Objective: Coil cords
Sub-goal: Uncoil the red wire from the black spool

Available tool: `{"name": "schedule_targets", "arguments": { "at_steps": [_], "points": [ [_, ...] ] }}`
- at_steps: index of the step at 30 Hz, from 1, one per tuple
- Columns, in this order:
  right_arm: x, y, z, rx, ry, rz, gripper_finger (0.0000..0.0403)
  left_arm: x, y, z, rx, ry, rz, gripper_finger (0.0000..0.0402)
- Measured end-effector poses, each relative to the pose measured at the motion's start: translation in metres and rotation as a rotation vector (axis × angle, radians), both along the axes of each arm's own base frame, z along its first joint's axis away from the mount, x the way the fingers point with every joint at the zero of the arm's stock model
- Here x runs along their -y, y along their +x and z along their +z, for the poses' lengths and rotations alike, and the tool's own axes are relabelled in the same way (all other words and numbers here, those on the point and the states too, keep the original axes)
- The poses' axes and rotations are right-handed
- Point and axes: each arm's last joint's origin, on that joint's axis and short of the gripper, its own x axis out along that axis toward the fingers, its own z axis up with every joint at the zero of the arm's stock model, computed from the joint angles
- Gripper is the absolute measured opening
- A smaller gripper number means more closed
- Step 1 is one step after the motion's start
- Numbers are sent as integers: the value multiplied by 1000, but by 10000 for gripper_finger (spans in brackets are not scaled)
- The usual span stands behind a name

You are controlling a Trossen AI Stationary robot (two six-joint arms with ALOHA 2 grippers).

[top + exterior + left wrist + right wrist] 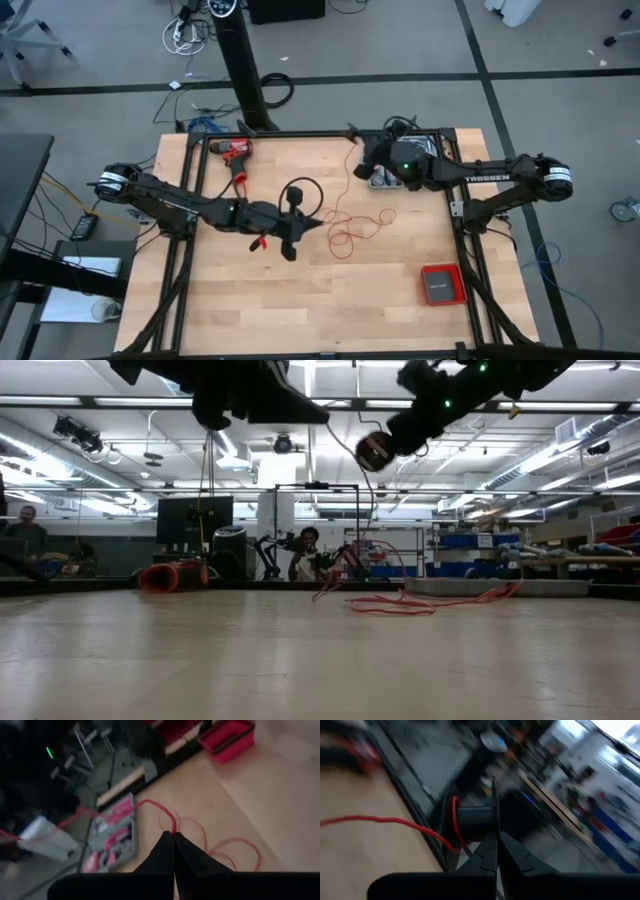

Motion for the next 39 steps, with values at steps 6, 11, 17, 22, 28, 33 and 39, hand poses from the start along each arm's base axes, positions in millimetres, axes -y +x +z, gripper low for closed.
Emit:
{"name": "schedule_targets", "arguments": {
  "at_steps": [6,11,17,22,28,33,39],
  "points": [
    [-22,9,15,174,1,280,0,-2,-4,-10,-102,-66,55,0],
    [-45,14,22,252,17,493,0,-6,-11,-21,-210,-41,170,0],
    [-71,12,24,233,-6,510,0,-18,-21,-32,-316,7,376,0],
    [-83,6,36,228,-175,328,0,-21,-26,-39,-414,-73,340,0],
    [-96,-4,52,256,-279,320,0,-22,-32,-44,-483,-82,378,0],
    [-109,-14,52,231,-218,390,0,-26,-36,-45,-465,-34,515,0],
    [-123,-24,33,127,-19,468,0,-29,-37,-44,-436,26,596,0]
  ]
}}
